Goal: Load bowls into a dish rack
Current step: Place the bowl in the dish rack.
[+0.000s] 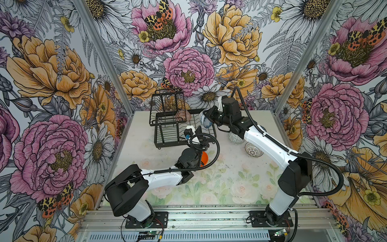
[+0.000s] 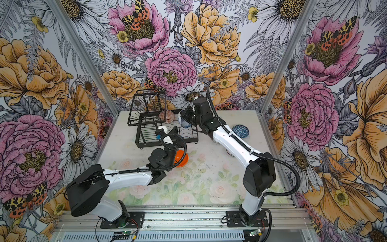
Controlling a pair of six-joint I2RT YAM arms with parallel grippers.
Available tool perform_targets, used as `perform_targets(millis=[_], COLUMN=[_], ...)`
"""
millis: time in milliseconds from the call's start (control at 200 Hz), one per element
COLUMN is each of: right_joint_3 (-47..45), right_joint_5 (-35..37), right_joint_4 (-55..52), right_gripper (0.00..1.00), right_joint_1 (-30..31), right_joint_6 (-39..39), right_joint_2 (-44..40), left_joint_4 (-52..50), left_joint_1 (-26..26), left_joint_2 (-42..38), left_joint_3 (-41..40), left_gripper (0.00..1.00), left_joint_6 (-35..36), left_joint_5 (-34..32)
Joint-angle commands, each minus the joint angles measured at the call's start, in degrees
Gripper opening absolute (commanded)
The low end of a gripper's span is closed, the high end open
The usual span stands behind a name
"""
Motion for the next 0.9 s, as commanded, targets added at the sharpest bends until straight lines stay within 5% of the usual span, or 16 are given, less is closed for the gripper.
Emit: perform_targets(millis=[0, 260, 420, 610, 891], right_joint_3=[2.54, 2.21, 1.33, -3.82, -11.13], right_joint_5=[1.02, -0.84, -2.32, -3.63, -2.52], right_joint_4=[2.67, 2.87, 4.60, 13.42, 29.10], right_gripper=[0.00, 0.00, 0.00, 0.00, 0.00], right_joint_1=[-0.73, -1.51, -1.84, -1.96, -1.95], right_joint_6=[-1.52, -3.18, -4.65, -4.32, -1.28], right_joint_2=[0.51, 0.49, 0.22, -0.56, 0.99], left_joint_4=[1.45, -6.86, -19.94, -36.49, -46.10], left_joint_1=[0.76, 2.00, 5.30, 10.94, 16.41], left_joint_2=[-1.55, -5.36, -11.21, -17.70, -26.03], left_joint_3=[1.27, 1.08, 1.37, 3.72, 2.50], left_gripper=[0.04, 0.36, 0.98, 0.99, 0.99], left_joint_6=[-2.03, -5.52, -11.72, -17.27, -20.52], left_joint_5=[2.67, 5.51, 8.66, 16.06, 20.05])
